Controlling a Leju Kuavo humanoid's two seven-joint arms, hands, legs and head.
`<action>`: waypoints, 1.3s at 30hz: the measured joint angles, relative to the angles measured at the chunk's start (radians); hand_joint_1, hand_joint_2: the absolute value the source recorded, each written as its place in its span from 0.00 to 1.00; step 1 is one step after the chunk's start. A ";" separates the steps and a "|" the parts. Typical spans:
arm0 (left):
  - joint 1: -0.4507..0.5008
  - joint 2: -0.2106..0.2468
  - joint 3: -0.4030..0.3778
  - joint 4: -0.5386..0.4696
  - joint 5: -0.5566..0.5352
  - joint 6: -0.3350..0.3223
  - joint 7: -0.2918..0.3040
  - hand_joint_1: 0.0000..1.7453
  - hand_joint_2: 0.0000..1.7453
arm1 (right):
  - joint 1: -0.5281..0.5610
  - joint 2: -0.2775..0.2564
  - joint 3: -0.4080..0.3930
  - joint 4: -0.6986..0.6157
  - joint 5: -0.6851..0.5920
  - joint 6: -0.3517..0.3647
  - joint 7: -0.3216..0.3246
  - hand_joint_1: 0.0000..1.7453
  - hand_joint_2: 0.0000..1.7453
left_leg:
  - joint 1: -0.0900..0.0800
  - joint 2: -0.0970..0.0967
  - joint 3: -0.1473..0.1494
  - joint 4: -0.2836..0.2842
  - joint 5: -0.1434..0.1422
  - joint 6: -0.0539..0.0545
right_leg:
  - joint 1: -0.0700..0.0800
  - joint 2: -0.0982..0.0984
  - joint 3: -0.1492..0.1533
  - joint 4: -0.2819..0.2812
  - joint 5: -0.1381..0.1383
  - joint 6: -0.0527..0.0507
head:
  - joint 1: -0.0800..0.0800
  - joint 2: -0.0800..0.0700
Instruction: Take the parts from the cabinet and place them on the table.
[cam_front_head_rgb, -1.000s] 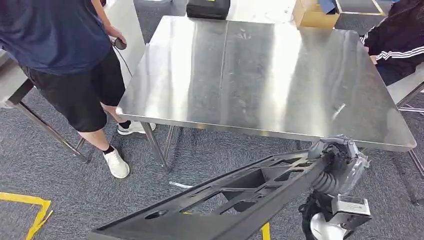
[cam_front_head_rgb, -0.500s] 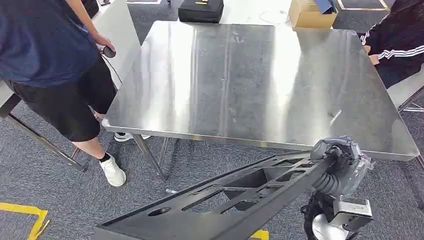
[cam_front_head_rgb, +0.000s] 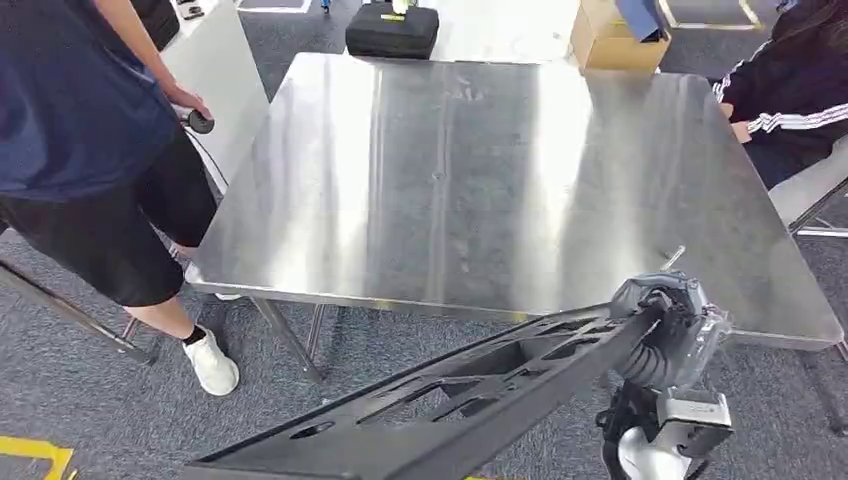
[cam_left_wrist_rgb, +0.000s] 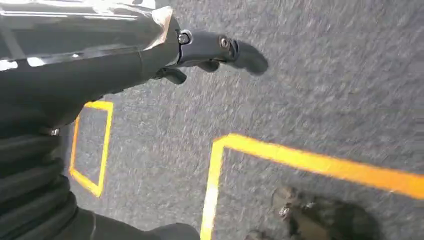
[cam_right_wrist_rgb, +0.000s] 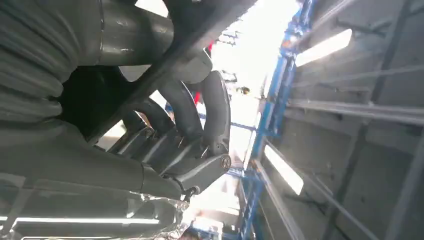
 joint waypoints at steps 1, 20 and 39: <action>-0.003 -0.001 0.000 0.000 0.000 0.003 0.003 0.00 1.00 | -0.002 -0.002 0.000 0.000 0.000 0.000 0.000 1.00 1.00 | 0.002 0.000 0.002 -0.001 -0.001 0.000 | -0.003 0.000 -0.047 0.069 -0.019 0.003 | 0.000 0.000; -0.006 -0.006 -0.001 0.000 -0.012 0.011 0.021 0.00 1.00 | -0.008 -0.010 0.000 0.019 0.018 0.011 0.017 1.00 1.00 | 0.019 -0.005 0.058 -0.013 -0.064 -0.020 | -0.030 -0.006 -0.095 -0.069 0.098 0.011 | -0.003 0.000; -0.001 -0.008 -0.001 -0.001 0.000 -0.003 0.006 0.00 1.00 | -0.008 -0.021 0.003 0.037 0.019 0.015 0.025 1.00 1.00 | 0.066 0.001 0.145 -0.078 -0.080 -0.103 | -0.078 -0.008 -0.098 -0.077 0.119 0.121 | 0.002 0.000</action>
